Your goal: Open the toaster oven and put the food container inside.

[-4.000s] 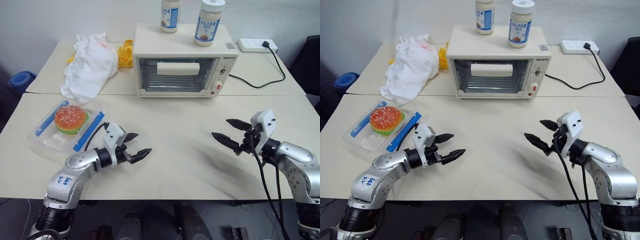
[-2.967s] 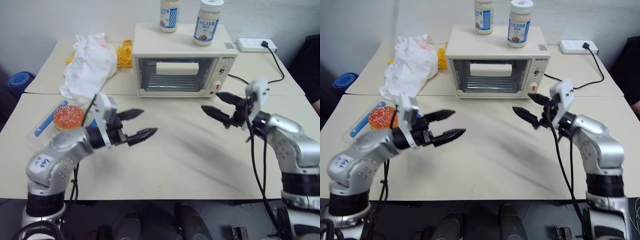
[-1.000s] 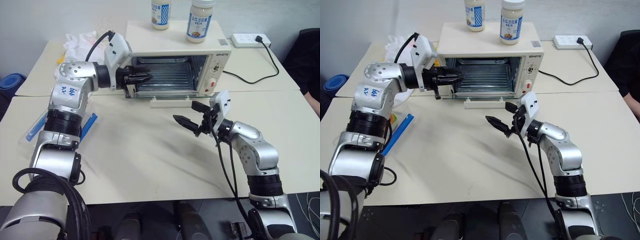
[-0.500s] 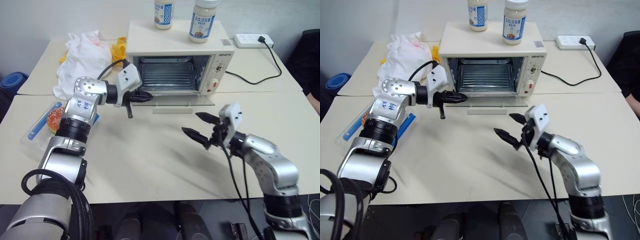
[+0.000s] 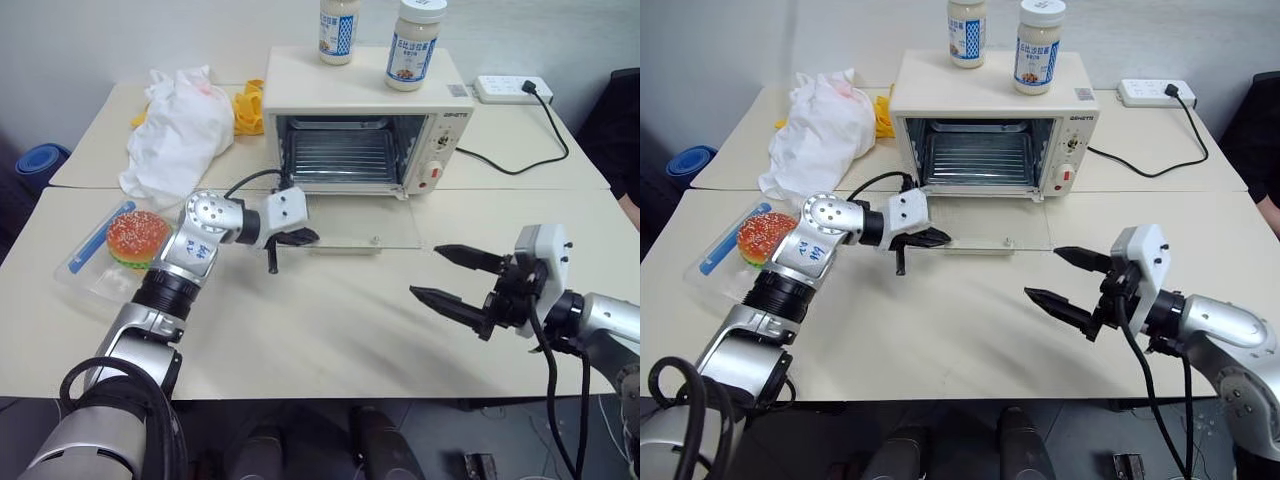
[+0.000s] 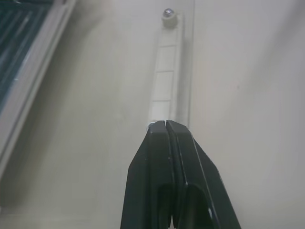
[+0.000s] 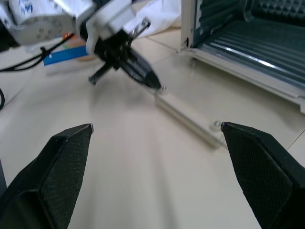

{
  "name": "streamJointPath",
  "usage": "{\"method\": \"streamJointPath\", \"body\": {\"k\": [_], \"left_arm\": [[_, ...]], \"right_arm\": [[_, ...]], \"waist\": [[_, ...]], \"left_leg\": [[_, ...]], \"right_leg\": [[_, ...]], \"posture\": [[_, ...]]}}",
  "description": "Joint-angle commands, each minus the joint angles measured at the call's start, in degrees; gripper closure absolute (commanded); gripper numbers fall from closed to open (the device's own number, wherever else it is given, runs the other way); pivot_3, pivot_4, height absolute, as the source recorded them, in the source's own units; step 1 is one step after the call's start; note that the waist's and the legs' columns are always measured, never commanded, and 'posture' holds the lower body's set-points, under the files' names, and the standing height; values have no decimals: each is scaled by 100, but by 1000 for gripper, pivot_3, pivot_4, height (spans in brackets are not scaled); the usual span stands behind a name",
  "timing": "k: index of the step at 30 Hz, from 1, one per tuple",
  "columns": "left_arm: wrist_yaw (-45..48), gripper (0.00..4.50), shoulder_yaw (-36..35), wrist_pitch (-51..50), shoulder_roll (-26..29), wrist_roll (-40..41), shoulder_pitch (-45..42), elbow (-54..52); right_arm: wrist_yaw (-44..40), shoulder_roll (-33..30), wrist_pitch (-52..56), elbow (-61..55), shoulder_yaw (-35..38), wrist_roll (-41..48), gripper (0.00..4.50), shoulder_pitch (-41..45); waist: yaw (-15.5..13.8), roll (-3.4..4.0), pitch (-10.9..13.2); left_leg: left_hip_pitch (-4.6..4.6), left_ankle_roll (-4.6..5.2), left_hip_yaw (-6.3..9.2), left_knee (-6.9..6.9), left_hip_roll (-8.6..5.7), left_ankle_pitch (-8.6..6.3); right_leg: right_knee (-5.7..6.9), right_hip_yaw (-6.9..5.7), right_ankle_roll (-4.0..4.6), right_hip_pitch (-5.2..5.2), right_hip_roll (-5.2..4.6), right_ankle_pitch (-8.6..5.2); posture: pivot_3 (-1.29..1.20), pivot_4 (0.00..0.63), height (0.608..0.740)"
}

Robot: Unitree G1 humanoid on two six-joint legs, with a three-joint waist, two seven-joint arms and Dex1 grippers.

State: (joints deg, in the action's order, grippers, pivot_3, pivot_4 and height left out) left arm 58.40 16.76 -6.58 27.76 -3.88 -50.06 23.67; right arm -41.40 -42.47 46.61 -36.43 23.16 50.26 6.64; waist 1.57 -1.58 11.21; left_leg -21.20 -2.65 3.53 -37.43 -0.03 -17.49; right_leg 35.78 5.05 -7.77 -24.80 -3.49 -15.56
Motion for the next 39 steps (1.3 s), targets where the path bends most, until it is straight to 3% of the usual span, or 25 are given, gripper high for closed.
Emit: {"method": "streamJointPath", "body": {"k": [1,6,10,11,14,18,23,26,28,30,34,39], "left_arm": [[-132,4470,-68,-328,104,-85,180,-595],[-257,4470,-290,-238,438,-39,702,-1605],[-649,4470,-1693,-2688,559,1124,1334,-3723],[-753,4298,-2035,-3254,621,1356,1543,-4176],[-812,3589,-2840,-4478,797,2197,2120,-5280],[-1384,2411,-4257,-5944,519,3091,2758,-6385],[-1735,916,-6177,-6972,623,3256,4025,-7345],[-1925,5,-6982,-7250,529,3234,4575,-7570],[-2049,5,-7739,-7476,154,3112,5125,-7809],[-2321,5,-8162,-7817,-234,3036,5146,-8021],[-2998,5,-8522,-8498,-798,2658,4479,-8095],[-3929,5,-8685,-8592,-1126,2137,3714,-7524]], "right_arm": [[138,-224,98,-282,328,724,0,288],[144,-506,81,-71,135,866,0,679],[-18,-655,90,95,79,1066,0,944],[-115,-695,88,134,61,1114,0,969],[-356,-778,30,315,-141,1061,0,1103],[-773,-719,-192,954,-766,634,0,1716],[-1520,-534,-579,1954,-1585,-8,0,2582],[-1845,-423,-802,2385,-1898,-345,0,2920],[-2102,-267,-874,2783,-2139,-524,0,3281],[-2300,-165,-829,3064,-2261,-594,0,3520],[-2583,-101,-1014,3143,-2380,-831,0,3638],[-2714,-5,-1015,3002,-2330,-813,0,3638]], "waist": [[1,1,0],[10,1,0],[0,-2,1],[4,-2,1],[14,0,0],[6,-2,1],[87,-2,1],[30,-2,1],[31,1,0],[23,-2,0],[-87,-7,-3],[-78,-10,-5]], "left_leg": [[0,0,1,0,0,0],[3,0,3,1,1,0],[-8,0,6,-2,5,0],[-8,1,10,0,5,0],[2,5,9,9,7,-3],[3,5,10,-5,7,-3],[13,3,11,1,9,-4],[10,2,22,4,11,-3],[10,-3,23,3,10,-5],[10,-9,13,3,6,-8],[2,-15,47,-9,6,-10],[4,-29,49,-12,6,-16]], "right_leg": [[-1,0,0,2,-1,0],[-2,-1,0,4,-1,0],[0,-4,0,0,-2,0],[-1,-9,0,2,-3,0],[-4,-9,1,7,-1,-1],[-13,-12,1,15,-3,-1],[-13,-17,5,17,-1,-3],[-14,-30,14,15,0,-7],[-18,-33,14,18,-4,-8],[-22,-29,14,18,-11,-8],[-27,-61,15,30,-9,-8],[-25,-69,16,33,-11,-8]], "posture": [[0,150,740],[0,150,740],[0,150,740],[0,150,740],[0,150,740],[0,150,740],[0,150,740],[0,150,740],[0,150,740],[0,150,740],[0,150,740],[0,150,740]]}}
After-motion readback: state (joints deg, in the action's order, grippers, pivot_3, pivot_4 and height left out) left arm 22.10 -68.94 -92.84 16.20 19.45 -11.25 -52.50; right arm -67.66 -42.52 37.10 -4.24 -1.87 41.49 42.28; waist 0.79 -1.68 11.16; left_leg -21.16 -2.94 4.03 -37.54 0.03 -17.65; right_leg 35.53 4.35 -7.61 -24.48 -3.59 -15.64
